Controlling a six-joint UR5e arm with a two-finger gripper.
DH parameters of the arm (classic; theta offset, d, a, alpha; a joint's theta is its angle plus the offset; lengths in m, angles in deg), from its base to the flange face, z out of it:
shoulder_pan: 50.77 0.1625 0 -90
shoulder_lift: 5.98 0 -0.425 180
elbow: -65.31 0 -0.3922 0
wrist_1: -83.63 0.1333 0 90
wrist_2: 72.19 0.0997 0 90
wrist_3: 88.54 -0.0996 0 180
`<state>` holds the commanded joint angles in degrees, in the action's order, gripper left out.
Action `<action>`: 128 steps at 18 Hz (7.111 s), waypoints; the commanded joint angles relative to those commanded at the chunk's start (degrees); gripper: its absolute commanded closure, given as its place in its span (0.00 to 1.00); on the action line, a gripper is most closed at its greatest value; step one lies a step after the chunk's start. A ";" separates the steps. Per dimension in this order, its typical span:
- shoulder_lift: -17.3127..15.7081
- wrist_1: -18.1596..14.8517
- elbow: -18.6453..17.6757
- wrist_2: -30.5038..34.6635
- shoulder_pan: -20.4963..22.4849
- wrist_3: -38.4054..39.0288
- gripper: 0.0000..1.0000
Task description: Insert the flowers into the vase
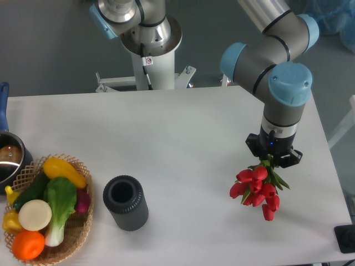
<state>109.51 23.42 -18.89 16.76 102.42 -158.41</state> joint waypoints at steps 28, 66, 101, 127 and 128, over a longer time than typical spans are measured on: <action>-5.01 12.92 0.79 -40.12 -5.90 25.40 1.00; -2.11 16.79 1.59 -75.15 -9.32 27.60 0.96; -0.53 17.05 -10.63 -68.55 -9.76 16.00 0.88; -4.57 16.88 -18.98 -65.74 -4.40 10.46 0.00; -5.18 16.88 -19.07 -65.66 -3.18 10.11 0.00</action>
<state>104.33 40.30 -37.96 -48.90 99.24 -148.30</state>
